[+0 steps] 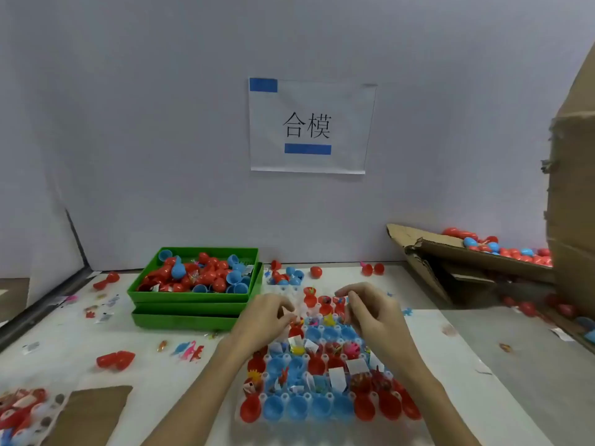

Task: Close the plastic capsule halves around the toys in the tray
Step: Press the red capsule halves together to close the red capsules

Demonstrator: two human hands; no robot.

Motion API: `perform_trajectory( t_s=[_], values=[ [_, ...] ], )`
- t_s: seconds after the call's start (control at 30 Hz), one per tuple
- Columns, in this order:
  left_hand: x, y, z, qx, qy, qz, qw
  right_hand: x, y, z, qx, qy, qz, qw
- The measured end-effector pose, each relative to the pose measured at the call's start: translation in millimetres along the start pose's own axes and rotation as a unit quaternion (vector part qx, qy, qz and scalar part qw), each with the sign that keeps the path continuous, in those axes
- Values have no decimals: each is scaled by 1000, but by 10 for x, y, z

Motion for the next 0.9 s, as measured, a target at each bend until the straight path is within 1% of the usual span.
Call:
perform_trajectory(
  t_s=[0.17, 0.37, 0.43, 0.5, 0.57, 0.67, 0.8, 0.9],
  values=[
    [78, -53, 101, 3, 31, 35, 999, 44, -32, 17, 6, 21, 1, 1000],
    [62, -15, 135, -4, 6, 21, 1000, 58, -68, -5, 27, 30, 10, 999],
    [14, -10, 109, -11, -15, 7, 1000, 57, -76, -14, 28, 27, 15, 999],
    [-90, -7, 74, -23, -51, -24, 998, 57, -75, -26, 29, 22, 10, 999],
    [-209, 9, 30, -44, -82, -81, 992, 72, -50, -37, 21, 13, -13, 1000],
    [-372, -43, -99, -63, -113, -155, 979, 166, 44, -65, -16, 27, -84, 996],
    [-411, -180, -350, -73, -124, -234, 961, 348, 155, -115, -55, 70, -129, 988],
    [-356, -263, -500, -75, -120, -254, 957, 370, 193, -139, -65, 56, -135, 987]
  ],
)
Point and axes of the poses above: each hand's wrist, its own z-axis towards the middle knuckle, its own x-axis out of the palm, y = z × x, the point moved 9 cm from there along z, towards the middle knuckle, and after that the axes turned 10 degrees about -z, right-handed, at the moved point
